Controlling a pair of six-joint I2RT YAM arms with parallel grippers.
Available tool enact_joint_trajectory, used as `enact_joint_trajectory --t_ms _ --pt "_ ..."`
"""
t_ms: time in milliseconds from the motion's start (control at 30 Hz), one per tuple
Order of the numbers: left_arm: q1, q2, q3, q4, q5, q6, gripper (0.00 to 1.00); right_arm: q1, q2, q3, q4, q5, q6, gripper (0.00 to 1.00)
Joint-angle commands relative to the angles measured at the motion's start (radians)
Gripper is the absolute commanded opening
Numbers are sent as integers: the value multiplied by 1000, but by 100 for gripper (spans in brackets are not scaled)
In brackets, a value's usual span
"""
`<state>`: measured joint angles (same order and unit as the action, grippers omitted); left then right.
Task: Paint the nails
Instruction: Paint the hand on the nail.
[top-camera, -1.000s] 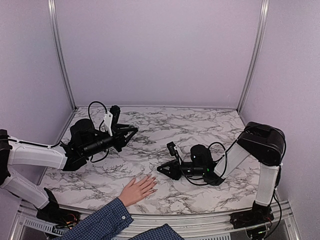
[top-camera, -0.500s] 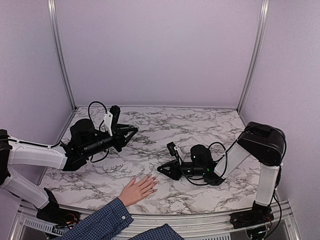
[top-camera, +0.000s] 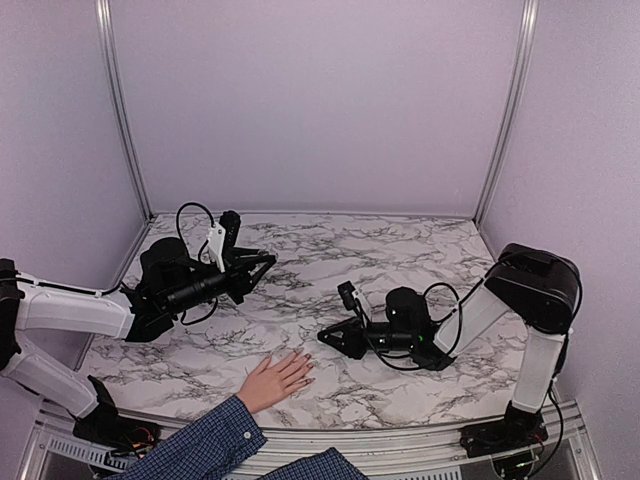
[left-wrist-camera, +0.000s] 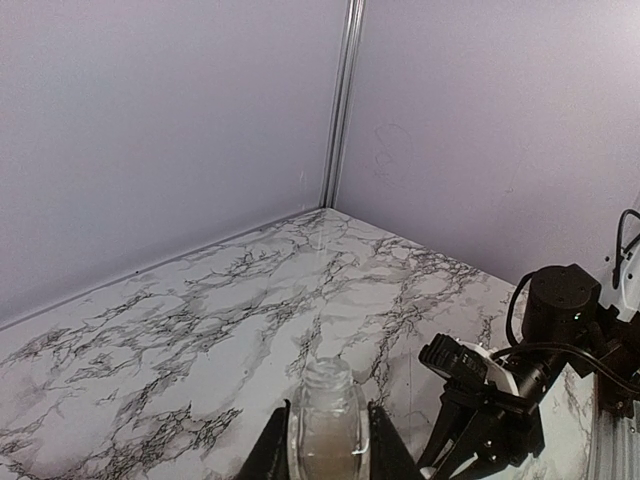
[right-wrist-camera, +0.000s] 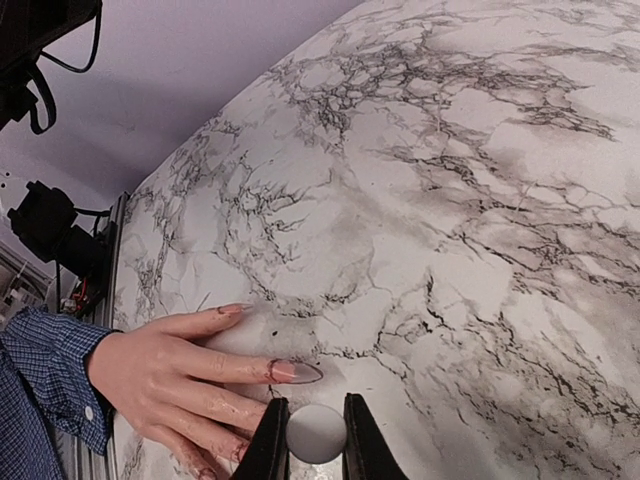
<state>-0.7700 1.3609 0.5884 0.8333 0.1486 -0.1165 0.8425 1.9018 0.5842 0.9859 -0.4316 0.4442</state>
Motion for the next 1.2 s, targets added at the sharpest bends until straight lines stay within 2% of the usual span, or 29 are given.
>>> enact_joint_trajectory --t_ms 0,467,1167 --pt "7 -3 21 40 10 -5 0 -13 -41 -11 7 13 -14 0" --pt "6 -1 24 40 15 -8 0 -13 -16 1 67 -63 8 0" --pt "6 9 30 41 21 -9 0 31 12 28 78 -33 -33 0"
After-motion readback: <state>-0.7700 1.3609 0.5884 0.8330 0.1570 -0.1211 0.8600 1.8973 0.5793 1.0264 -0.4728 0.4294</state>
